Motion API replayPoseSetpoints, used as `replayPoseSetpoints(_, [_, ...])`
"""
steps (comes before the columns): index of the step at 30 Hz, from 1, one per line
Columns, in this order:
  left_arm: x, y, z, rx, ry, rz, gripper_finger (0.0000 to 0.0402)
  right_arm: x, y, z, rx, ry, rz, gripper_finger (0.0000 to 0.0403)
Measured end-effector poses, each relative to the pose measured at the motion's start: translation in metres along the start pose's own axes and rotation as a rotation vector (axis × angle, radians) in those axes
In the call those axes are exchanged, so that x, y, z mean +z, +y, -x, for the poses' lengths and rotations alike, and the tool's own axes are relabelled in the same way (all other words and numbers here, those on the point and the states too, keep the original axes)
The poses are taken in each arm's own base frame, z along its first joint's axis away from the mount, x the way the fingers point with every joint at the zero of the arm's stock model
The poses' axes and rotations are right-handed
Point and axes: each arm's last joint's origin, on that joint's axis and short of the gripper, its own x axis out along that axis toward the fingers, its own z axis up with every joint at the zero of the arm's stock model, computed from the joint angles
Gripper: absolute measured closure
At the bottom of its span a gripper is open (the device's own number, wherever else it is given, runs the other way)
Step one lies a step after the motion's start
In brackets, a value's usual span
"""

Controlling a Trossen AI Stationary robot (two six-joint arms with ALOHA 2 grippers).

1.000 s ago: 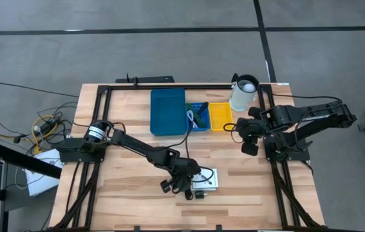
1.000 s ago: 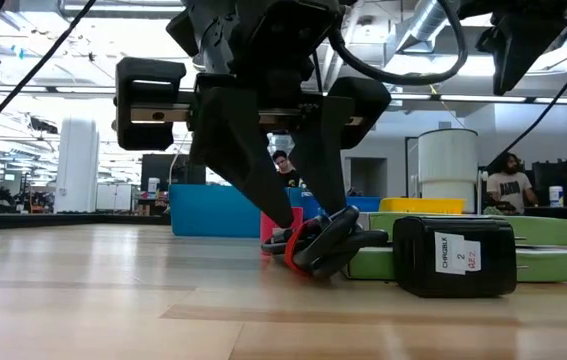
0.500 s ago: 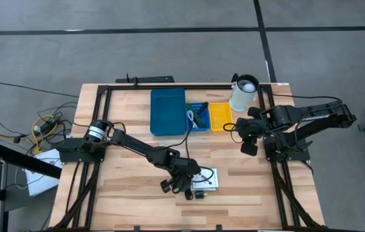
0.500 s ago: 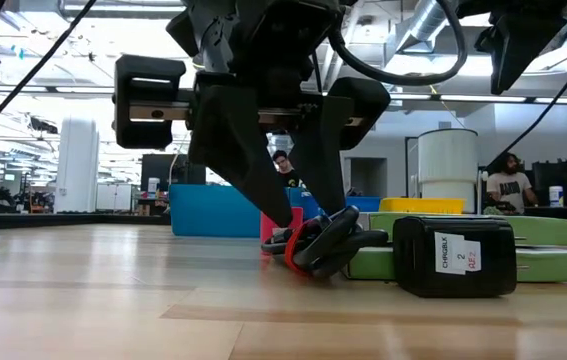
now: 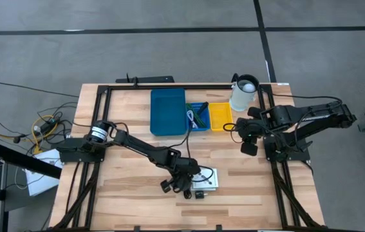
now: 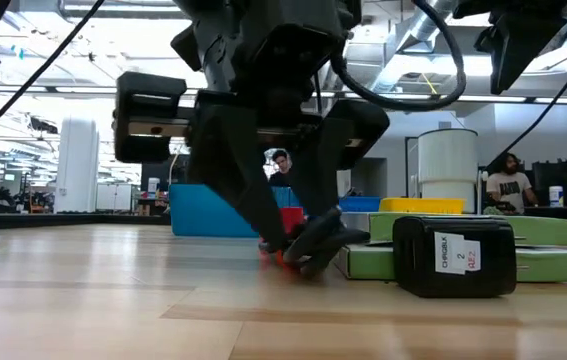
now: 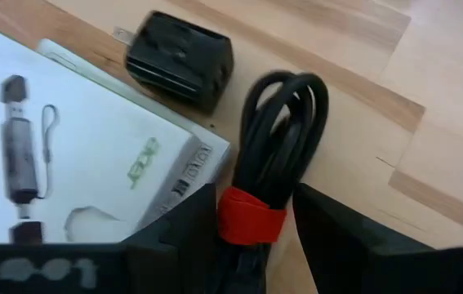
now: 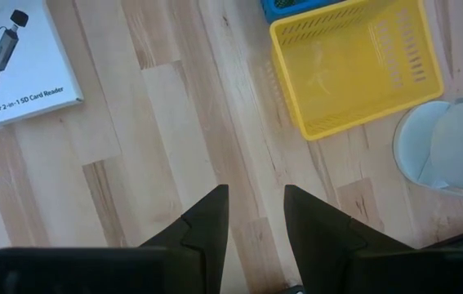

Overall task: Pick and place items into bin
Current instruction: Put the black charger cable into the blue basket

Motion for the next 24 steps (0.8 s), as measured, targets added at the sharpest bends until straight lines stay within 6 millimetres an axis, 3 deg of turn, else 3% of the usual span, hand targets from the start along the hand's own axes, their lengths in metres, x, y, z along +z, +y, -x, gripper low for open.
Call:
replayPoseSetpoints(6, [0.0,0.0,0.0,-0.008,-0.009,-0.002,0.0275,0.0,0.0,0.0,0.0,0.0,0.0,0.029])
replayPoseSetpoints(15, [0.0,-0.001,0.001,-0.017,-0.003,0.008,0.0369,0.0,0.0,0.0,0.0,-0.001,0.0,0.029])
replayPoseSetpoints(24, [0.015,0.002,0.018,0.004,0.013,0.006,0.0364,0.0,0.0,0.0,0.0,0.0,0.0,0.029])
